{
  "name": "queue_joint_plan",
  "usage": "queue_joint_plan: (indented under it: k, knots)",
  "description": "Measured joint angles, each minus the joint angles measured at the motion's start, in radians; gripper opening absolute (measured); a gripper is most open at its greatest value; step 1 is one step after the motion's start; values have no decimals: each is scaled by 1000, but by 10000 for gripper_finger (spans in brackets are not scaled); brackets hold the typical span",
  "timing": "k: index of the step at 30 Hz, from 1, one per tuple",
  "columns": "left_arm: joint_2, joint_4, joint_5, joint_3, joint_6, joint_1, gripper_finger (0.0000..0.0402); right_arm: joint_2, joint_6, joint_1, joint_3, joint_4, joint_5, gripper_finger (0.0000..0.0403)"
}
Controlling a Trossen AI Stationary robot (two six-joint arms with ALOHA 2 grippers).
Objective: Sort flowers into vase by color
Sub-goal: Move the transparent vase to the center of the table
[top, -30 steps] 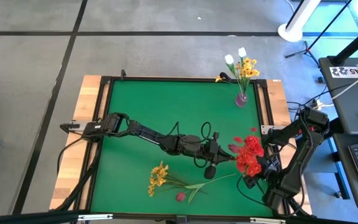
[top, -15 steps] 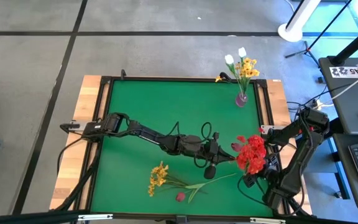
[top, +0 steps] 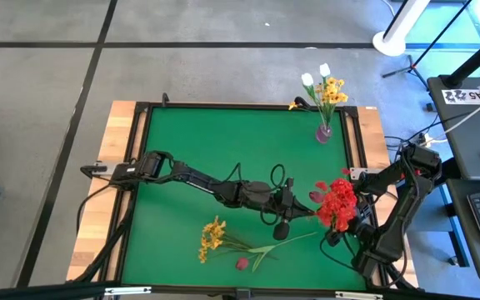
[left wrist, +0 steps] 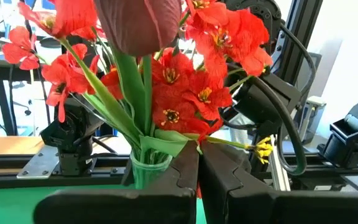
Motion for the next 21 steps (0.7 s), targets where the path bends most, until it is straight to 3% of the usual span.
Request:
queue_joint_plan:
  k: [4, 12, 18, 21]
  knots:
    - [0, 0, 0, 0, -16, 0, 0, 0, -5, 0, 0, -3, 1, 173]
    - [-2, -24, 1, 0, -16, 0, 33, 0, -6, 1, 0, -4, 2, 171]
    - [-53, -199, 5, -1, -6, -2, 75, 0, -7, 1, 0, -9, 2, 171]
    - [-96, -269, -47, -1, 20, -7, 101, 0, -7, 2, 0, -13, 11, 171]
